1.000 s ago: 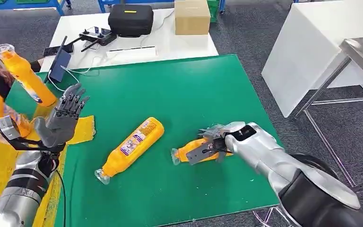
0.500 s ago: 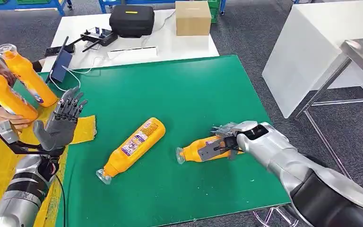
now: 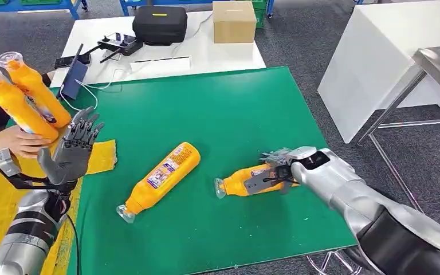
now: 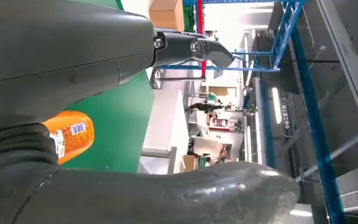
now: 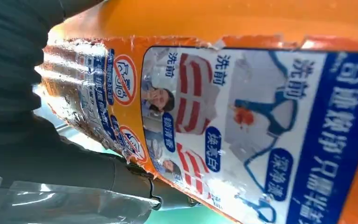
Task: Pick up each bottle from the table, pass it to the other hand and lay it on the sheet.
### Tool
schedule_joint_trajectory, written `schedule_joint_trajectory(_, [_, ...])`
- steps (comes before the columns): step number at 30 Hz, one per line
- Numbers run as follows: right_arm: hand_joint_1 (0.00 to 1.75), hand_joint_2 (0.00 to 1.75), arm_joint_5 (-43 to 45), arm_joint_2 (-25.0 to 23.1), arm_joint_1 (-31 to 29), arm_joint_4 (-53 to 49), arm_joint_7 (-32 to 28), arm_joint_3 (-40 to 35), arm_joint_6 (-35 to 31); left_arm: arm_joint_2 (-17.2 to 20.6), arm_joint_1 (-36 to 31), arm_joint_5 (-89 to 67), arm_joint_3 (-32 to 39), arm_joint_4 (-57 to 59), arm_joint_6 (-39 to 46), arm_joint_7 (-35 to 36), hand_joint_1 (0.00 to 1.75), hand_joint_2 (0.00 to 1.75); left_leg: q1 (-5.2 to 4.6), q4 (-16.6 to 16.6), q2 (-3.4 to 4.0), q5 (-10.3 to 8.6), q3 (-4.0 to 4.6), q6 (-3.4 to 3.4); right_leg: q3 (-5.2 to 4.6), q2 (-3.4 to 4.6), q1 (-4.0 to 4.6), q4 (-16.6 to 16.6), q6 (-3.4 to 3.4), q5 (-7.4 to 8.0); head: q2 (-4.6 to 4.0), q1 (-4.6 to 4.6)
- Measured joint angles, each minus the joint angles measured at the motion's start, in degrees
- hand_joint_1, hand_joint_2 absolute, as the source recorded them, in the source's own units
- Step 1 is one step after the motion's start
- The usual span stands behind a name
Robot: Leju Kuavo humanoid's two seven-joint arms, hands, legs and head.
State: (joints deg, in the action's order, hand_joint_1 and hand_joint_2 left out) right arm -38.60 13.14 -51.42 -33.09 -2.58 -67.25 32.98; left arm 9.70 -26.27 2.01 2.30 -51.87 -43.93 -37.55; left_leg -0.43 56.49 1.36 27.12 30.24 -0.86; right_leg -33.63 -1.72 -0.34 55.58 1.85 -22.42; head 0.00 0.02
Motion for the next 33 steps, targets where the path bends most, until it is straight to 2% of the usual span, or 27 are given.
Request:
schedule_joint_trajectory(8, [1.75,1.75,-0.13,2.10,0.43,-1.79,-1.49,-0.70,0.24,0.00,-0.09,0.00,-0.04,0.02,0.00,0.02,0.00,0.00,-0.01,0.00,0.02,0.01,-0.04,0.00,0.02,0.01,0.00,-0.01,0.00,0.00,0.00,0.00])
schedule_joint_trajectory(22, [1.75,1.75,5.09,0.61,1.01,-1.05,2.20,0.98,-3.40,-0.07,-0.08,1.81,-0.06,-0.24,1.02,2.77,0.00,0.00,0.05,-0.01,0.34,0.02,-0.19,0.00,0.07,0.32,0.06,-0.01,0.01,0.02,0.00,0.00])
schedule_joint_trajectory(25, [1.75,1.75,9.39,0.59,1.51,-1.00,3.17,3.20,-6.91,-0.07,0.66,3.97,0.00,-0.87,2.40,5.85,0.00,0.00,0.06,-0.01,0.34,0.01,-0.17,0.00,0.06,0.32,0.07,0.00,0.03,0.05,0.00,-0.02])
schedule_joint_trajectory(28, [1.75,1.75,21.09,3.72,3.56,-6.20,4.48,8.45,-9.25,-0.15,3.38,9.80,0.94,-3.35,3.26,10.79,0.00,0.00,0.03,0.01,0.27,0.00,0.02,0.00,-0.09,0.26,0.05,0.01,0.07,0.07,0.00,-0.02])
schedule_joint_trajectory(29, [1.75,1.75,26.27,6.19,4.49,-10.59,5.12,11.46,-9.73,-0.24,4.73,12.80,1.47,-4.53,3.54,12.75,0.00,1.75,0.00,0.02,0.18,-0.01,0.17,-0.01,-0.22,0.20,0.00,0.01,0.07,0.07,0.00,0.00])
schedule_joint_trajectory(33, [1.75,1.75,38.61,14.43,6.95,-27.90,6.93,21.58,-9.27,-1.26,9.25,23.55,2.84,-9.77,4.15,19.26,0.00,1.75,-0.03,0.06,0.13,0.01,0.54,-0.01,-0.51,0.16,-0.03,0.02,0.09,0.06,0.00,-0.02])
